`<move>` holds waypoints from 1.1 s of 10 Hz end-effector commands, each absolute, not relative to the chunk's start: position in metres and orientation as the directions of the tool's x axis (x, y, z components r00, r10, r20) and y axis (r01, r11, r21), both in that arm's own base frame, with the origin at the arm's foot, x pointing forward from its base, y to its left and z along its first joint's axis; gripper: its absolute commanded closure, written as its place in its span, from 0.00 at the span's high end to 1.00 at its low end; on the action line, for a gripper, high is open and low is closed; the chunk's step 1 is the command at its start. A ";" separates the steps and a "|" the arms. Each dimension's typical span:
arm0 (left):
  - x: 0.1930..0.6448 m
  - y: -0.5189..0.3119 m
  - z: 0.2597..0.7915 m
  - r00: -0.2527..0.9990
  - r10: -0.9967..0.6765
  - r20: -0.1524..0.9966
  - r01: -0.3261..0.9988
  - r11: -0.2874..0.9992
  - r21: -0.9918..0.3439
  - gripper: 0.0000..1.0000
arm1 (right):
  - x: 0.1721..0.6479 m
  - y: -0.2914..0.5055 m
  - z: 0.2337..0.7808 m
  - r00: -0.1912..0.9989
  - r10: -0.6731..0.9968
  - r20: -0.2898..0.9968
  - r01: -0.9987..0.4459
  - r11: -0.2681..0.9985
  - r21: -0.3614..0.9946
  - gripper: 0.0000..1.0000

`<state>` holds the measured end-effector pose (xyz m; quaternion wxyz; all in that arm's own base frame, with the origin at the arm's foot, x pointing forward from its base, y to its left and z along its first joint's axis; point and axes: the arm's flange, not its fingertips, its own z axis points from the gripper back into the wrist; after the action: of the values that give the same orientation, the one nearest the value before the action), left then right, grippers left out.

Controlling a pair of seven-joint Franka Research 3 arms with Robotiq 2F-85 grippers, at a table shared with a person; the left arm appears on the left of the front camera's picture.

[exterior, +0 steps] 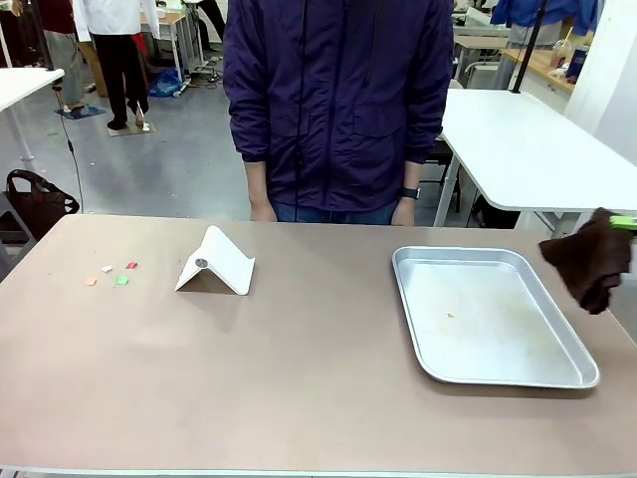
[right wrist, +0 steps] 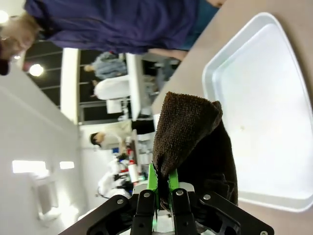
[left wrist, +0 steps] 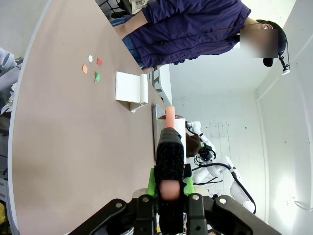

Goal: Clean the surface of the table.
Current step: If a person points to the right, clean the right side of the table with your right hand, and if they point to the left, clean the left side with your left hand.

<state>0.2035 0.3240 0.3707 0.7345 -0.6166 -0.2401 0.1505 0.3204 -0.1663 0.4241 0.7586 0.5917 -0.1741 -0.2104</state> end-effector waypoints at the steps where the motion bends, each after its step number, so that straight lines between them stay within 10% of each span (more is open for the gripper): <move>1: 0.201 0.322 0.374 0.845 0.506 0.172 0.079 0.200 -0.977 0.00 | 0.281 -0.196 0.428 0.851 -0.520 -0.076 0.114 0.041 0.993 0.09; 11: 0.201 0.322 0.374 0.845 0.506 0.172 0.079 0.200 -0.977 0.00 | 0.247 -0.236 0.405 0.786 -0.602 -0.140 0.135 -0.054 0.989 0.09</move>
<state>0.2033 0.3240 0.3706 0.7345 -0.6166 -0.2401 0.1507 0.2477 -0.2352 0.4050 0.6665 0.6707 -0.1732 -0.2758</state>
